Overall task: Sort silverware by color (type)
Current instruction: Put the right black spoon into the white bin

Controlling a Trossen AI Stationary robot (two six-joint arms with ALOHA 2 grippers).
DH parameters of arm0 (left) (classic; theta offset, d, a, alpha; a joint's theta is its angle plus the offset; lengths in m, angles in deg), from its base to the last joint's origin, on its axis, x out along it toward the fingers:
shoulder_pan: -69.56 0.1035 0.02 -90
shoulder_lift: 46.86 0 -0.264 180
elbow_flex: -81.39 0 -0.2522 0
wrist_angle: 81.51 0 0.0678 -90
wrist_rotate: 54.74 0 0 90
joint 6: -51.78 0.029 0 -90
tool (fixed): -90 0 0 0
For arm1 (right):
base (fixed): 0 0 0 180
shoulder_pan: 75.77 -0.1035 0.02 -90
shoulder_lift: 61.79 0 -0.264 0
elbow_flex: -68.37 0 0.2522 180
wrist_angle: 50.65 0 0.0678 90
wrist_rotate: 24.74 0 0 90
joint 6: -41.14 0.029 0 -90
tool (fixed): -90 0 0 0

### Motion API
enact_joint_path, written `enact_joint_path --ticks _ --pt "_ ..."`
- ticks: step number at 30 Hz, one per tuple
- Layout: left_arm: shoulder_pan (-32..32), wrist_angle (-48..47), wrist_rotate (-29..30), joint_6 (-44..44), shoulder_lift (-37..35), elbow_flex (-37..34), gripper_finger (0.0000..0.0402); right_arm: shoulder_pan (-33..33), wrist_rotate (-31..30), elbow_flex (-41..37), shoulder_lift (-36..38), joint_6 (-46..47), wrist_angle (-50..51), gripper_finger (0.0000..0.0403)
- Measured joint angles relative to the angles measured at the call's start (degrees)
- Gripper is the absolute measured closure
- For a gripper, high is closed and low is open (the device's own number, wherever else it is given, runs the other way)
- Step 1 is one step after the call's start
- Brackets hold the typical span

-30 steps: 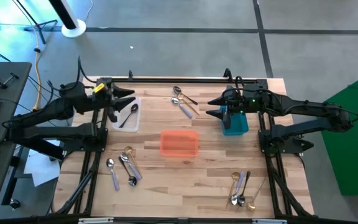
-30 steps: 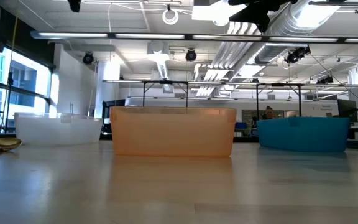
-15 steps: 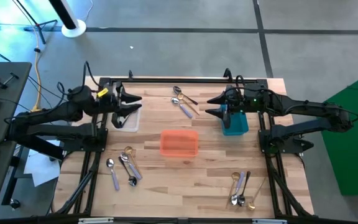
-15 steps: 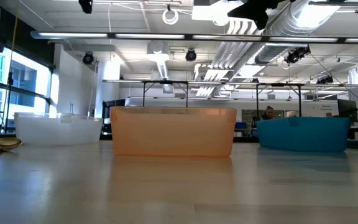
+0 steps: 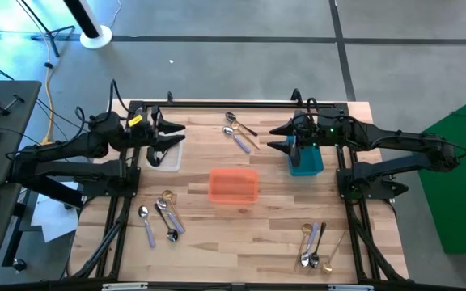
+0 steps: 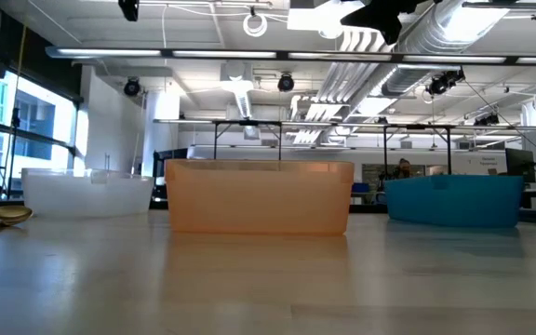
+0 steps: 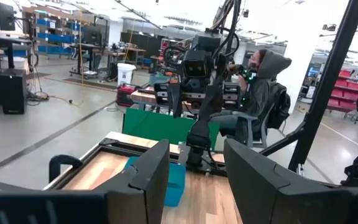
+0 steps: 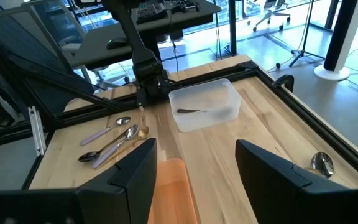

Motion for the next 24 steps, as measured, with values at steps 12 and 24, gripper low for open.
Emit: enact_joint_path --ticks 12,24 --pt "0.0 -0.04 0.0 0.21 0.0 0.0 0.0257 0.02 0.23 0.0 0.0 5.97 0.02 0.0202" --pt "0.0 -0.04 0.0 -2.77 0.0 0.0 0.0257 -2.12 6.3 0.0 0.0 8.25 0.26 0.0202"
